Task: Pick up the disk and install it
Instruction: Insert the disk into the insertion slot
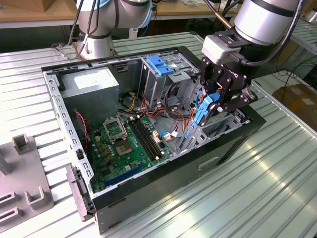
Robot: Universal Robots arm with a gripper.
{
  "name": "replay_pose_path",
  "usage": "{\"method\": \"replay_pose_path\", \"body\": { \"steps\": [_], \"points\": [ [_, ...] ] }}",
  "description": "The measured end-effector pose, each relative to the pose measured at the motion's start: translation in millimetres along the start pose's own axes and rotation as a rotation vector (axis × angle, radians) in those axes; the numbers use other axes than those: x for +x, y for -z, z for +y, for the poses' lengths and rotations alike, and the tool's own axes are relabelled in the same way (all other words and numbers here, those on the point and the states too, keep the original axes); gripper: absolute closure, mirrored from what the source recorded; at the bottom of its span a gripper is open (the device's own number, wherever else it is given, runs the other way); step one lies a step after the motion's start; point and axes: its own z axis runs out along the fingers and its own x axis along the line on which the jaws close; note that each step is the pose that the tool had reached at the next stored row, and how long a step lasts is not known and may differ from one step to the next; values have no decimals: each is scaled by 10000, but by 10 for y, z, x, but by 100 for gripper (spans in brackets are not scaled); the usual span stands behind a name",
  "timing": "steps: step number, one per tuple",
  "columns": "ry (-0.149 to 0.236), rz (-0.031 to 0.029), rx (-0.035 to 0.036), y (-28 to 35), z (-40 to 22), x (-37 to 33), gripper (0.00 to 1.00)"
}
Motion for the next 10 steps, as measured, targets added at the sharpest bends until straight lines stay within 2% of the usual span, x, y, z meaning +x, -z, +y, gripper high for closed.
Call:
{"method": "replay_pose_path", "body": {
  "steps": [1,2,7,8,10],
  "points": [
    [0,3,-1,1,0,0,62],
    [0,1,-1,0,0,0,56],
    [1,2,0,-1,0,0,56],
    [0,2,-1,-1,0,0,57],
    [0,1,-1,-2,0,0,70]
  ]
}}
